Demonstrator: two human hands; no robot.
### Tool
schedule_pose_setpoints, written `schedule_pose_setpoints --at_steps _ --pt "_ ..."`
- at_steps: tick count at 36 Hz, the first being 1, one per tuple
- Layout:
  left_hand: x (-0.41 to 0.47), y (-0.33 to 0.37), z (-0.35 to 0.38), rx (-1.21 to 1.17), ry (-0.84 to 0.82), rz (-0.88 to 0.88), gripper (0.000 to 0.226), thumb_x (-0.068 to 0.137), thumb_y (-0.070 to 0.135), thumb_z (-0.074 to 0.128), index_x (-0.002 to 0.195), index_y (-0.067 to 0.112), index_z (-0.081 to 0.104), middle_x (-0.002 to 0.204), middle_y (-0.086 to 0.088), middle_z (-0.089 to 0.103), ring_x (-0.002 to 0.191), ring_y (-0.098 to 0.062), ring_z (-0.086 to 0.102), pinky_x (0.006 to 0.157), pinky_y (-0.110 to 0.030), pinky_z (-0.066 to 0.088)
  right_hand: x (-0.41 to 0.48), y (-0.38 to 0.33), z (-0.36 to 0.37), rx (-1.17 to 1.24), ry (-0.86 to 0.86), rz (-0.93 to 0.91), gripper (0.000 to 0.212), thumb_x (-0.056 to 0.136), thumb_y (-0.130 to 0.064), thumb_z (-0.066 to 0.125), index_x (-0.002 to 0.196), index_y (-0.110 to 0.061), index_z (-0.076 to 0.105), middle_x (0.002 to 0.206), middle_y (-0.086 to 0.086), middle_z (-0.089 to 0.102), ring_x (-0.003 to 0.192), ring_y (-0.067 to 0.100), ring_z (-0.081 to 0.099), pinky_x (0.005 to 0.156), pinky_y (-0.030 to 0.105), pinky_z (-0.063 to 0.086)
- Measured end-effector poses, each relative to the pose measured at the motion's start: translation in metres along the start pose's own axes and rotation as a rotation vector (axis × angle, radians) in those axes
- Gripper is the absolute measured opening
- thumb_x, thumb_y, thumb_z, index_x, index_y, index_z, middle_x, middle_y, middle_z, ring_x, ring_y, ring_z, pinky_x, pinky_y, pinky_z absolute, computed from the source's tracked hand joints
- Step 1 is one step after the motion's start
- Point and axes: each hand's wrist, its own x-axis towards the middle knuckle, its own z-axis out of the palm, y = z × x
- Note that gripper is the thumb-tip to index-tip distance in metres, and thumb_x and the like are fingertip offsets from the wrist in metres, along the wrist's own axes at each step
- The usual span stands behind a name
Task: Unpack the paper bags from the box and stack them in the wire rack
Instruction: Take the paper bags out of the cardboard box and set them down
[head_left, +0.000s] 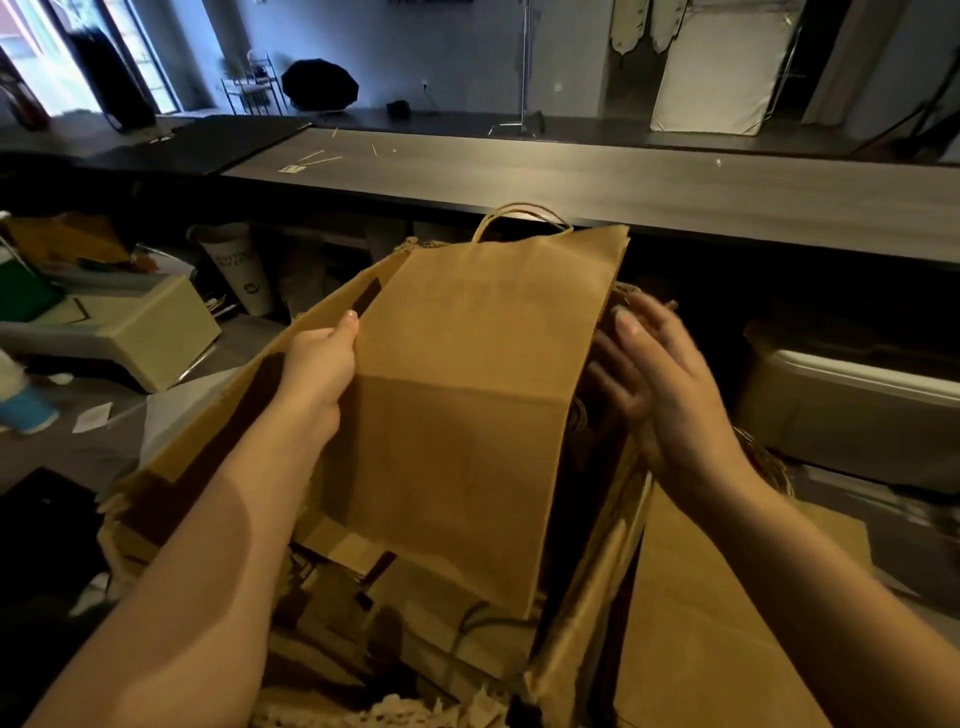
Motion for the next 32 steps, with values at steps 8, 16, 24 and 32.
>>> schedule_pose_setpoints --at_steps 8,16,24,32 --pt "-0.035 0.021 0.028 0.045 -0.129 0.137 0.024 0.100 0.028 0.044 0.113 0.022 0.063 0.098 0.007 0.063 0.089 -0.010 0.056 0.065 -0.023 0.039 -0.044 -0.008 -0.011 0.069 -0.047 -0.024 0.055 0.079 -0.044 0.057 0.131 -0.033 0.045 0.112 -0.019 0.064 0.101 0.004 0.063 0.082 0.026 0.056" --pt "-0.078 0.052 0.053 0.194 -0.205 0.391 0.047 0.091 0.022 0.060 0.135 0.028 0.047 0.117 0.014 0.052 0.108 -0.007 0.050 0.091 -0.030 0.041 -0.048 -0.016 -0.068 -0.115 0.060 -0.108 0.060 0.081 -0.033 0.061 0.131 -0.050 0.032 0.124 -0.020 0.053 0.112 0.004 0.056 0.100 0.040 0.046" --pt "-0.128 0.062 0.099 0.535 -0.495 0.651 0.066 0.087 0.013 0.063 0.141 0.035 0.030 0.123 0.019 0.041 0.111 -0.007 0.047 0.096 -0.031 0.043 -0.062 0.005 -0.133 -0.220 0.293 -0.038 0.063 0.085 -0.028 0.060 0.135 -0.049 0.028 0.127 -0.017 0.051 0.109 -0.003 0.055 0.099 0.036 0.046" --pt "-0.161 0.022 0.170 0.729 -0.600 0.657 0.092 0.091 0.005 0.058 0.151 0.028 -0.007 0.151 0.009 0.021 0.122 -0.014 0.043 0.084 -0.022 0.037 -0.083 0.042 -0.193 -0.406 0.535 0.070 0.070 0.087 -0.029 0.064 0.143 -0.037 0.023 0.138 -0.007 0.044 0.123 0.013 0.047 0.103 0.048 0.042"
